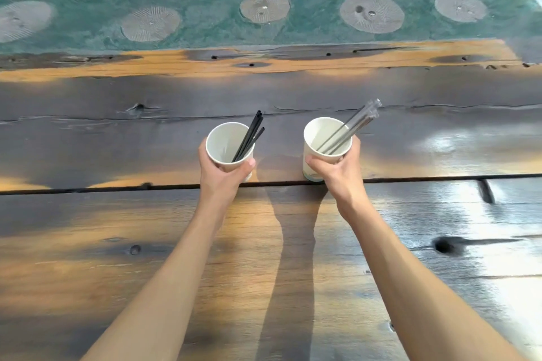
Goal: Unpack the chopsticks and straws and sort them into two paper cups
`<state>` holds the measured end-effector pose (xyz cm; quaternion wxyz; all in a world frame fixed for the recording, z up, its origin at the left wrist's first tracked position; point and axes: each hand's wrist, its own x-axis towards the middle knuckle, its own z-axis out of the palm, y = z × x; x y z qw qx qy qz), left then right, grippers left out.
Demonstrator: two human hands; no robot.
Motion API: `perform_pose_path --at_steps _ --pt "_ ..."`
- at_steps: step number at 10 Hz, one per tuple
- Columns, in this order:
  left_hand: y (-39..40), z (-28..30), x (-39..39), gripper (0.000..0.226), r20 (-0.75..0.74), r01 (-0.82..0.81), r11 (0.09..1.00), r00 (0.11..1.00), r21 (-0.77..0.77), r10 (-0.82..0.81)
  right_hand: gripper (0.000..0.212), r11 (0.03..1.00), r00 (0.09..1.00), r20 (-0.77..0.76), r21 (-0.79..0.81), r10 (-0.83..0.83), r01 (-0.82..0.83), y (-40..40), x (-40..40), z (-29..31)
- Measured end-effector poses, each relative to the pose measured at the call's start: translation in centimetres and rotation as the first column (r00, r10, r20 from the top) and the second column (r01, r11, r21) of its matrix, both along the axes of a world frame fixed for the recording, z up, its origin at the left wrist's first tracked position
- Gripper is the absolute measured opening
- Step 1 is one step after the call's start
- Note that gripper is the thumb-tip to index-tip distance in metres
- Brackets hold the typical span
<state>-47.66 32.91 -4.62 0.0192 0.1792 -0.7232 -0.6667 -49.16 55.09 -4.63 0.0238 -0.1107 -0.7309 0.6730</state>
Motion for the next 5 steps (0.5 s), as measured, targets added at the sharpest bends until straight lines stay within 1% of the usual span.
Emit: perform_pose_path --at_steps 2,3,4,5 --pt "-0.3 -0.3 -0.9 0.086 -0.007 0.007 1.0 1.0 -0.002 -0.007 0.079 1.0 1.0 -0.002 -0.005 -0.012 0.012 -0.2 -0.8 -0.5" --pt "-0.5 -0.4 -0.7 0.09 -0.018 0.018 1.0 1.0 -0.003 -0.018 0.081 0.999 1.0 0.008 -0.046 0.015 -0.014 -0.4 -0.5 -0.7" --pt "-0.8 -0.2 -0.2 0.099 -0.013 0.046 0.999 0.999 0.009 -0.046 0.091 0.998 0.999 0.029 -0.055 0.029 -0.028 -0.3 0.3 -0.5" --pt "-1.0 0.3 1.2 0.108 0.025 0.01 0.999 1.0 -0.046 -0.009 0.108 0.996 0.998 0.055 -0.088 0.027 -0.022 0.0 1.9 -0.5"
